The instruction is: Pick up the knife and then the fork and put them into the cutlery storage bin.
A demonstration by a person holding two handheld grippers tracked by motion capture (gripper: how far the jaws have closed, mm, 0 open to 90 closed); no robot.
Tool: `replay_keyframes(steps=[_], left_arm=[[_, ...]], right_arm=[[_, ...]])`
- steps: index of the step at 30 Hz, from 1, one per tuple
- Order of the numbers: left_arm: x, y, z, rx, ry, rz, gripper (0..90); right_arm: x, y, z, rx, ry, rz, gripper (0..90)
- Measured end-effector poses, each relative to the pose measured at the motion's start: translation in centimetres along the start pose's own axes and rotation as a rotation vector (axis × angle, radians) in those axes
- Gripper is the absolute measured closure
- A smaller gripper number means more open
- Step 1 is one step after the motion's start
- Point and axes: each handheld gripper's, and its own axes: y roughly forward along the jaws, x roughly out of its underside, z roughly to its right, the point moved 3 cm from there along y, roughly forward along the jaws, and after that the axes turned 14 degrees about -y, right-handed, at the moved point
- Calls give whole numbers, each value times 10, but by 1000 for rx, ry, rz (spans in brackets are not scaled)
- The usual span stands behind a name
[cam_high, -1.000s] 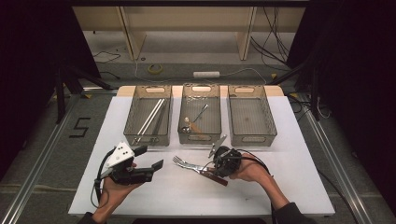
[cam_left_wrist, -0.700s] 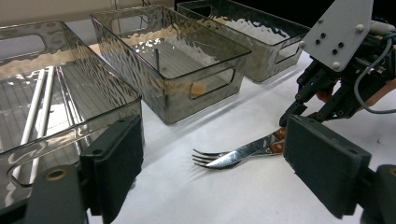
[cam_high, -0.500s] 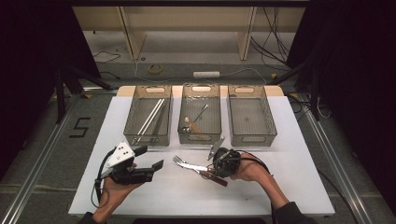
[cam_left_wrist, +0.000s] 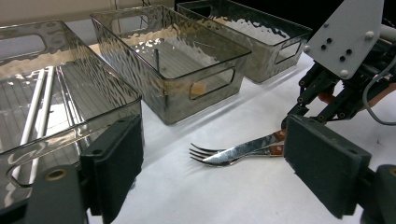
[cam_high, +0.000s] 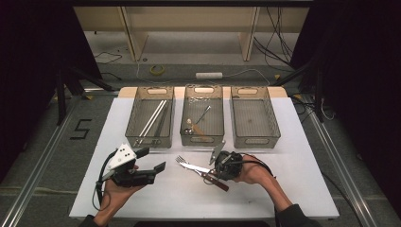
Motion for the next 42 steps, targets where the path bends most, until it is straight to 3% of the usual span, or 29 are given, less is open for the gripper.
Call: replay_keyframes(steps=[17,31,36,42], left_arm=[[0,-1,0,0,2,0,195],[0,-1,-1,1,1,-1,195],[-1,-1,-1,1,1,0,195],[-1,-1,-1,1,1,1,195]], right_arm=[[1,-7,2,-17,37,30,773],[5,-21,8,-25,150,105,773],[7,-23,10,-15,154,117,773],[11,-30,14,-7,193,141,773]])
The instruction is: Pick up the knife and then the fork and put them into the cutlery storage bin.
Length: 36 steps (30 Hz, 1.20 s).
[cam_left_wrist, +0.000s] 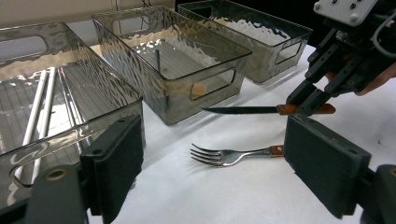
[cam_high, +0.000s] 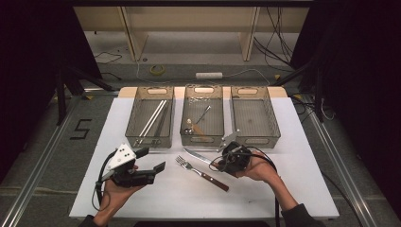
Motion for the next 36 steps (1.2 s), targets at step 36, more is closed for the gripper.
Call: replay_keyframes(steps=[36], left_arm=[[-1,-1,-1,6,-23,18,189]], right_arm=[[21,-70,74,187,280,226,773]])
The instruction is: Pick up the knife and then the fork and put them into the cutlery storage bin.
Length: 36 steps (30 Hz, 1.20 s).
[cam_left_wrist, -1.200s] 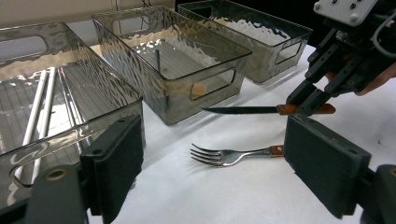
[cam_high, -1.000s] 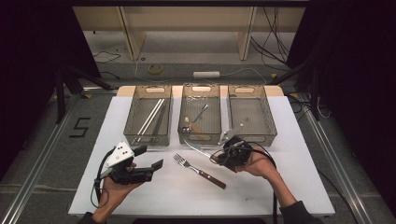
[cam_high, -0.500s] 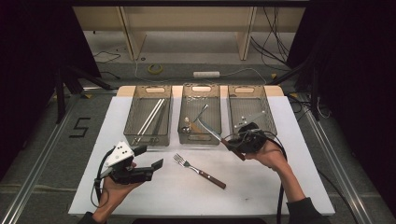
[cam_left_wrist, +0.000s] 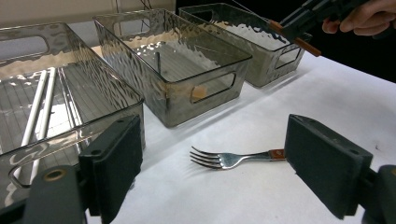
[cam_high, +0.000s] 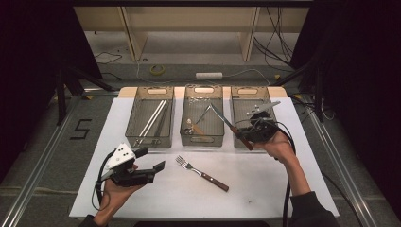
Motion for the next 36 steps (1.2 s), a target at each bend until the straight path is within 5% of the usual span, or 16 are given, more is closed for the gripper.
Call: replay_keyframes(steps=[14,23,36], left_arm=[[0,0,0,-2,-1,-1,189],[0,0,0,-1,1,-2,189],[0,-1,0,0,5,-3,189]], right_arm=[[-11,-9,40,81,121,44,772],[-13,-6,66,147,201,15,772],[-8,6,76,229,258,-31,772]])
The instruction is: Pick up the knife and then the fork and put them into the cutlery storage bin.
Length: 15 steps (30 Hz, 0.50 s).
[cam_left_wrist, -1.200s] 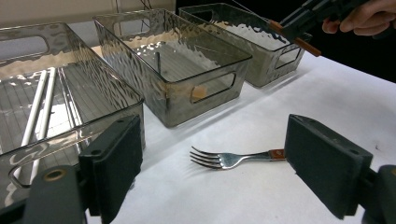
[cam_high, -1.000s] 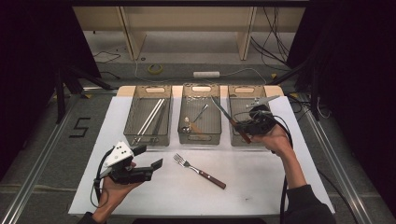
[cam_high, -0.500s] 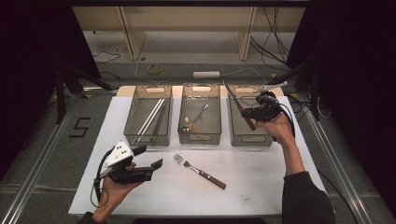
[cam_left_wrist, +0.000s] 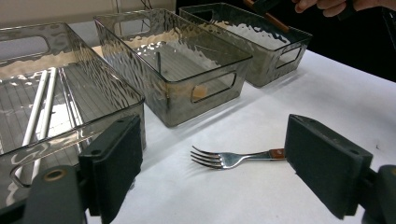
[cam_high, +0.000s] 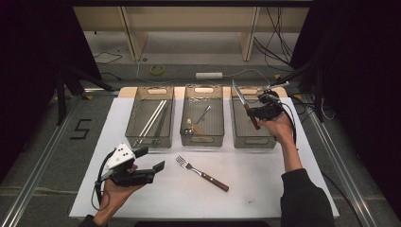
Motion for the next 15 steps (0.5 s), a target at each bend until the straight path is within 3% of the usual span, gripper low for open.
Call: replay_keyframes(steps=[15], left_arm=[[0,0,0,0,1,-2,189]], right_arm=[[11,18,-2,24,31,-57,771]])
